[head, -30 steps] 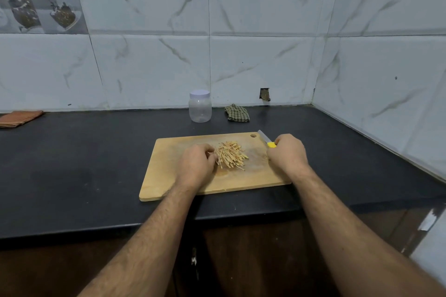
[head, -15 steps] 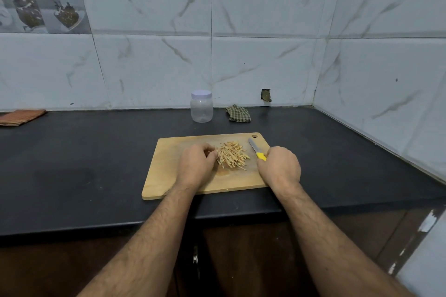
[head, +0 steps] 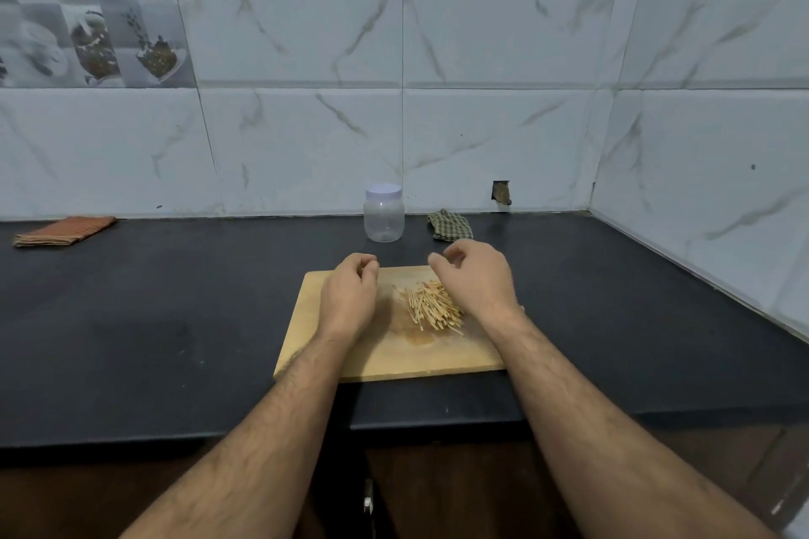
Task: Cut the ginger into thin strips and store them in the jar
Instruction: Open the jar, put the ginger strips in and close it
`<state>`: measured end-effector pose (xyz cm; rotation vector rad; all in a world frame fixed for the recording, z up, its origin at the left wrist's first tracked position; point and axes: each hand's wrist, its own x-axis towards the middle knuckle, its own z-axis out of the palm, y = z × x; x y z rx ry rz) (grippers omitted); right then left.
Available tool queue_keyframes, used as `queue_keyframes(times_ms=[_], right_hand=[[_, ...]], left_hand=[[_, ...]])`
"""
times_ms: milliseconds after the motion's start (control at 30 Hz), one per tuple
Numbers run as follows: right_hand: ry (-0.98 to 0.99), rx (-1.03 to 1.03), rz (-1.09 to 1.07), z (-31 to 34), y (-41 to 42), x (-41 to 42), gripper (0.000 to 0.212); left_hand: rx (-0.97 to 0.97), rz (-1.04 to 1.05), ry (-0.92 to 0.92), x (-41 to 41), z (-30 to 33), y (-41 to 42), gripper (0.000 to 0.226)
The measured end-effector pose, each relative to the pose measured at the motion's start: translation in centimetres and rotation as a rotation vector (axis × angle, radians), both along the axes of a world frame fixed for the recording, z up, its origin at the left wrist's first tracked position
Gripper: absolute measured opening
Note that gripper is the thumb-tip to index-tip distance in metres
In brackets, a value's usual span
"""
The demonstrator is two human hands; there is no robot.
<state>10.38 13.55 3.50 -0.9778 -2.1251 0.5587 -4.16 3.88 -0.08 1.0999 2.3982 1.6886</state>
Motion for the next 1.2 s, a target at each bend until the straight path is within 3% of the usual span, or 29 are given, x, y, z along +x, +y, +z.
queue_keyframes(times_ms=[100, 300, 567, 733, 900, 1000, 1033, 1133, 1200], right_hand=[[0.161, -0.208, 0.113, 0.8, 1.1, -3.3, 0.037], [0.222, -0.44, 0.183, -0.4, 6.8, -10.7, 0.058], [0.289, -0.673, 0.25, 1.1, 12.6, -17.7, 0.089], [0.287, -0.756, 0.26, 1.6, 14.0, -20.6, 0.108], [0.286, -0.829, 0.357, 1.2, 13.8, -20.6, 0.104], [0.252, -0.783, 0.364, 1.0, 13.1, -19.5, 0.128], [0.241, -0.744, 0.358, 1.1, 12.9, -18.9, 0.124], [0.257, -0.596, 0.331, 1.3, 11.7, -16.6, 0.079], [0.245, -0.509, 0.329, 1.3, 10.4, -15.1, 0.081]], left_hand=[[0.025, -0.011, -0.04, -1.6, 1.4, 1.8, 0.025], [0.085, -0.017, -0.15, -6.3, 2.5, 7.0, 0.033], [0.14, -0.122, -0.445, -11.7, 4.1, 12.5, 0.07], [0.102, -0.199, -0.518, -13.5, 3.7, 14.7, 0.08], [0.102, -0.273, -0.558, -14.0, 2.9, 15.2, 0.099], [0.115, -0.262, -0.537, -13.0, 3.5, 13.9, 0.081], [0.12, -0.259, -0.526, -12.6, 3.8, 13.2, 0.072], [0.167, -0.235, -0.49, -11.3, 4.3, 10.9, 0.072], [0.192, -0.196, -0.46, -10.1, 4.6, 9.1, 0.073]])
